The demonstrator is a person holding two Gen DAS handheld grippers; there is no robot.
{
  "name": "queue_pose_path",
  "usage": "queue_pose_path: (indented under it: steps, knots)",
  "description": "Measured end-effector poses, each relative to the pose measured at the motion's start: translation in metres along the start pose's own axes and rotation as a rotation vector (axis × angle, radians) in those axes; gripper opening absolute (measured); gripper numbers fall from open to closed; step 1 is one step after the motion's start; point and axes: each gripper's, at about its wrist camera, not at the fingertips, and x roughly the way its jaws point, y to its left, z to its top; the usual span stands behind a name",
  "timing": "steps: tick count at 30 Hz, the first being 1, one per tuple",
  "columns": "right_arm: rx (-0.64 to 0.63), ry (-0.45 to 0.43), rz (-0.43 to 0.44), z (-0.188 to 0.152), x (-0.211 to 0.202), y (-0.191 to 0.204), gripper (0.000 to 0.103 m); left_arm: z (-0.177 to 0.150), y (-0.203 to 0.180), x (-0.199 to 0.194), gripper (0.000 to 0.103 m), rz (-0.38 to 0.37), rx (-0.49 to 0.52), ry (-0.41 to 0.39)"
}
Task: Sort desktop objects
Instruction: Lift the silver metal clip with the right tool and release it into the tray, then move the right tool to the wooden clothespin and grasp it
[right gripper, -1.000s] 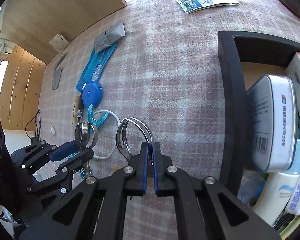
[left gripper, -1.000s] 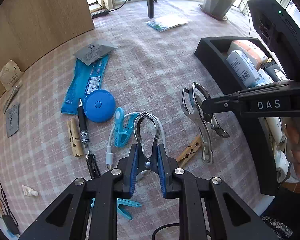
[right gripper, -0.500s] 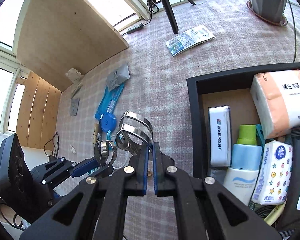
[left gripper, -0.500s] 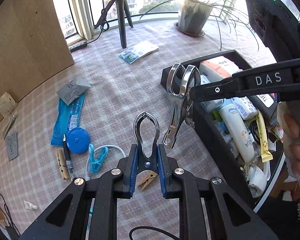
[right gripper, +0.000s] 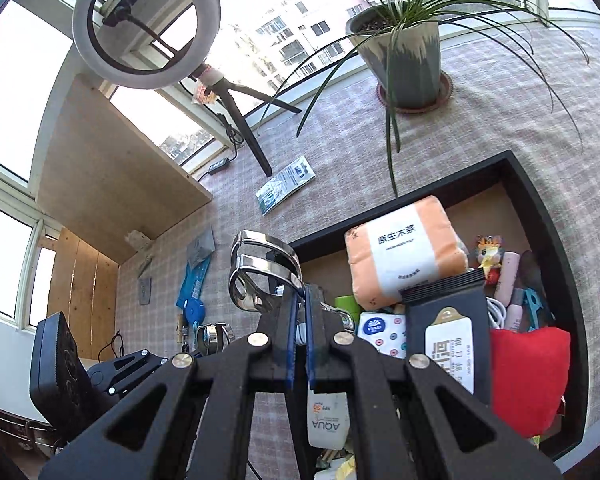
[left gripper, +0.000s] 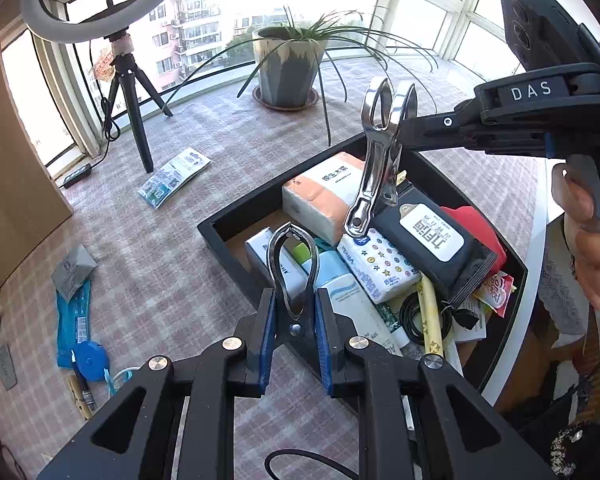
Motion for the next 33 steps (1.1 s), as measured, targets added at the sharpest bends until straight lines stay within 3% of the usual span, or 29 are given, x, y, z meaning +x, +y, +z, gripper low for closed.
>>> queue_pose_path:
  steps: [8, 13, 15, 16, 18, 28, 33]
  knots:
    - [0.094, -0.044, -0.127, 0.006, -0.032, -0.067, 0.004, 0.021, -0.046, 0.02, 0.017, -0.067, 0.048, 0.02]
    - [0.096, -0.03, -0.177, 0.009, -0.033, -0.082, 0.005, 0.03, -0.07, 0.029, 0.019, -0.092, 0.073, 0.03]
    - [0.101, -0.017, -0.191, 0.01, -0.031, -0.083, 0.014, 0.034, -0.073, 0.032, 0.034, -0.095, 0.064, 0.05]
    - [0.11, -0.015, -0.191, 0.01, -0.031, -0.084, 0.019, 0.035, -0.072, 0.032, 0.041, -0.097, 0.058, 0.045]
    - [0.108, -0.033, -0.194, 0.009, -0.033, -0.083, 0.035, 0.035, -0.072, 0.029, 0.042, -0.091, 0.059, 0.035]
    - [0.058, -0.026, -0.192, 0.004, -0.028, -0.067, 0.036, 0.022, -0.041, 0.03, 0.042, -0.053, -0.018, 0.052]
    - [0.022, 0.008, -0.159, -0.002, -0.013, -0.052, 0.036, 0.0, -0.01, 0.029, 0.042, 0.006, -0.076, 0.071]
